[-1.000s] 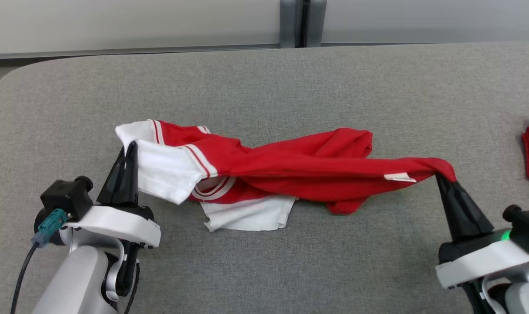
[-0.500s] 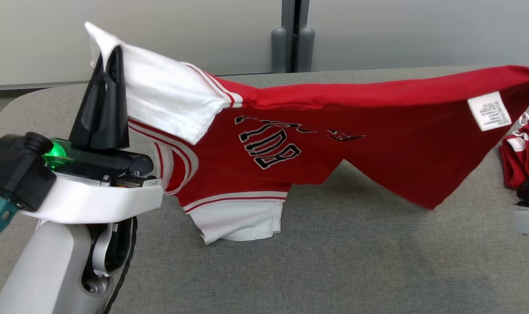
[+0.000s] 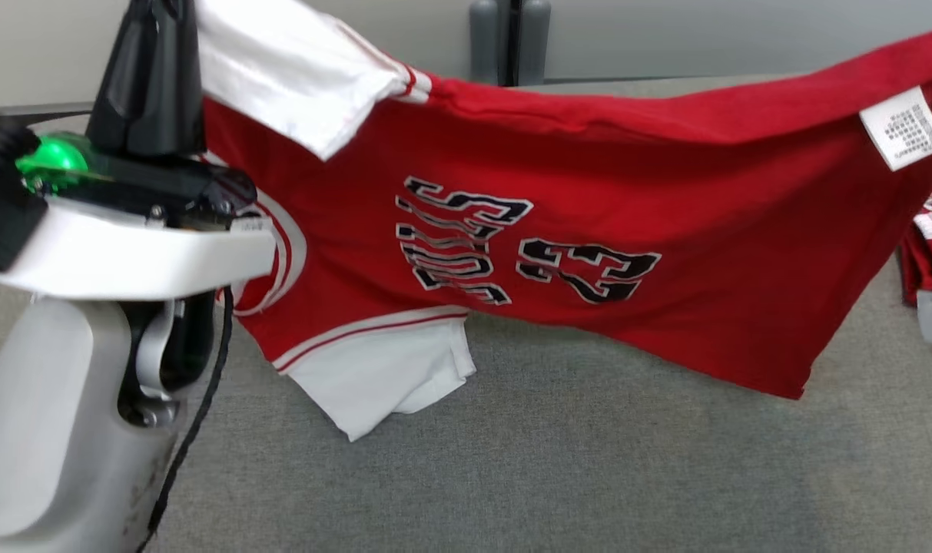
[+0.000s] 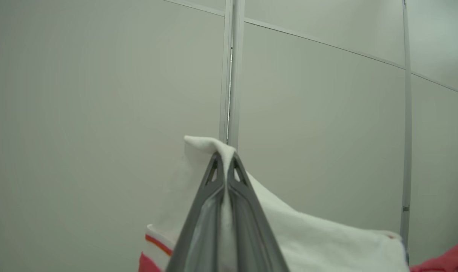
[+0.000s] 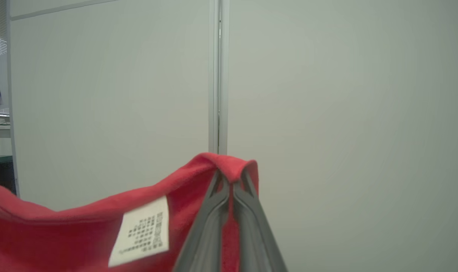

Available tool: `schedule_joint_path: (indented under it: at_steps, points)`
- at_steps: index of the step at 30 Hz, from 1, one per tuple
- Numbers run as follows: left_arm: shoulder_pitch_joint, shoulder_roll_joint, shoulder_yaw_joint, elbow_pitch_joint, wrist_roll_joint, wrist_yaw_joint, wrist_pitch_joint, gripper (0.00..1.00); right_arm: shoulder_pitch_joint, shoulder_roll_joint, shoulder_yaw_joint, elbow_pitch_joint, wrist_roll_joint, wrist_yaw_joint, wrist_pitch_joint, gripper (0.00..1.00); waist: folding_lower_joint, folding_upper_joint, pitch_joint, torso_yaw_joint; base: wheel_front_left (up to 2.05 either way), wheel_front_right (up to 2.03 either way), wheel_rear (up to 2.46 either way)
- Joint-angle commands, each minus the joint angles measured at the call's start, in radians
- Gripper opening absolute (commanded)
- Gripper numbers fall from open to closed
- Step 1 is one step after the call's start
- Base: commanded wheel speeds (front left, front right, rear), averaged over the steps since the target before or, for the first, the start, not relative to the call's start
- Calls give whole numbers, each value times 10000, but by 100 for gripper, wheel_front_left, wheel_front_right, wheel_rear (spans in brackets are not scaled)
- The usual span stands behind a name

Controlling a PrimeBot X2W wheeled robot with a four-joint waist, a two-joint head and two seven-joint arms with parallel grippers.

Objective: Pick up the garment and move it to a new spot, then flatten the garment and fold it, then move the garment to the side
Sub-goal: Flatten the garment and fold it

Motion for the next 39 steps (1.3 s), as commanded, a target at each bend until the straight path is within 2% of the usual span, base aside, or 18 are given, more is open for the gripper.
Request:
schedule_joint_path:
  at_steps: [1,6,11,16,20,26,33,39]
  points:
    - [-628,-38,88,346,-95,-159,-57,0,-623,34,167,111,220,0,-39,0,0,-1,599,-31,0,0,0]
    - [-2822,-222,132,1970,-193,-682,-206,0,-2758,-230,611,1121,588,0,-107,0,0,-1,1561,-81,0,0,0]
    - [-4763,-544,58,3731,-109,-1068,-557,0,-4799,-391,1278,2345,878,0,-239,0,0,-1,1976,-128,0,0,0]
    - [-6876,-868,223,5918,-46,-1433,-1159,0,-7097,-362,2169,4320,1214,0,-540,0,0,-1,2126,-293,0,0,0]
    - [-7834,-1116,323,7769,-57,-1694,-1404,0,-8401,-206,3067,6040,1357,0,-1032,0,0,-1,2070,-390,0,0,0]
    - [-7545,-1466,412,10527,-331,-2107,-1528,0,-9186,-55,4604,8813,1648,-2,-1948,0,0,-1,2139,-379,0,0,0]
    - [-5894,-1987,686,13173,-859,-2499,-1585,0,-8213,356,5827,11966,2380,-2,-2760,0,0,-1,2138,-137,0,0,0]
    - [-4017,-2151,1321,13109,-898,-2654,-1585,0,-6574,533,6503,12846,3470,0,-3266,0,0,-1,1929,-46,0,0,0]
